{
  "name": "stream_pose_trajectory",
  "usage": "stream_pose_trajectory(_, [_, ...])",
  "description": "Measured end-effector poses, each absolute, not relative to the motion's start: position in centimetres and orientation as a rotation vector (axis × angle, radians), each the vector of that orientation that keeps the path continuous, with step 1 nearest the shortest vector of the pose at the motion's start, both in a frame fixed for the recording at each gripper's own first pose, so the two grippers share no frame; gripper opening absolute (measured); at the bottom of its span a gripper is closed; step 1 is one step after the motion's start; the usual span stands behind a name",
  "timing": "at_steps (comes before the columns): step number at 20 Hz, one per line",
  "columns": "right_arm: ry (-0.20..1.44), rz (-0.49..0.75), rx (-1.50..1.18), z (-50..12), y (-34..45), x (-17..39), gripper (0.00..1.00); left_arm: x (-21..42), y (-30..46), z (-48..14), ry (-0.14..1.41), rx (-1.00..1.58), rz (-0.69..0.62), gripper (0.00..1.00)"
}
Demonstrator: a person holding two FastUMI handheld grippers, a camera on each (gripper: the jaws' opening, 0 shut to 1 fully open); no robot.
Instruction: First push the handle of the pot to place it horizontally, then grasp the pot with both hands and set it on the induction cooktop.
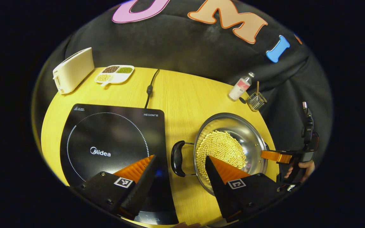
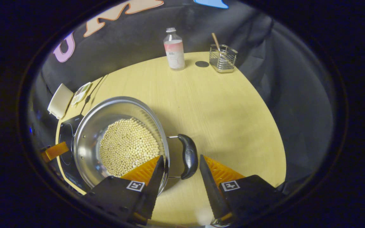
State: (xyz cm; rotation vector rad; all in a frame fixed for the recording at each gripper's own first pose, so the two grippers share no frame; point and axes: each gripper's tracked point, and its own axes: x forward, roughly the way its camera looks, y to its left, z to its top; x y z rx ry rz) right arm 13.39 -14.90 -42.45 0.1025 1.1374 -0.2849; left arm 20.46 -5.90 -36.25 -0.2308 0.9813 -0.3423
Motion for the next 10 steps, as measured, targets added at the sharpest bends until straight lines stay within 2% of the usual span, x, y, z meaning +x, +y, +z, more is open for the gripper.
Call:
stream_pose_trajectory(1, [1.144, -0.28, 0.102, -42.7, -14.8, 13.5, 0.71, 20.5, -6.3, -36.8, 0.997, -0.245, -0.351, 0.87])
stream_pose_trajectory(2, [1.148, -0.274, 0.105, -43.0, -14.8, 13.7, 0.71, 20.5, -6.7, -37.3, 1.017, -0.262, -0.362, 0.91])
stream_pose_trajectory(4, [1.153, -0.27, 0.102, -43.5, -14.9, 13.9, 0.71, 20.5, -7.1, -37.9, 1.041, -0.275, -0.371, 0.9])
stream_pose_trajectory(5, [1.163, -0.268, 0.099, -43.8, -15.0, 13.9, 0.71, 21.3, -7.5, -37.9, 1.016, -0.285, -0.391, 0.95])
stream_pose_trajectory(6, [1.169, -0.267, 0.096, -44.1, -15.2, 13.8, 0.71, 21.4, -8.0, -37.7, 1.015, -0.294, -0.405, 0.85])
stream_pose_trajectory(8, [1.175, -0.272, 0.093, -44.6, -15.6, 14.0, 0.74, 20.4, -8.5, -38.6, 1.075, -0.275, -0.418, 0.86])
stream_pose_trajectory(9, [1.179, -0.277, 0.097, -44.7, -15.8, 14.0, 0.77, 20.9, -8.9, -38.6, 1.056, -0.26, -0.423, 0.93])
stream_pose_trajectory(10, [1.181, -0.28, 0.101, -44.8, -16.0, 14.1, 0.78, 20.6, -9.2, -39.0, 1.079, -0.256, -0.424, 0.86])
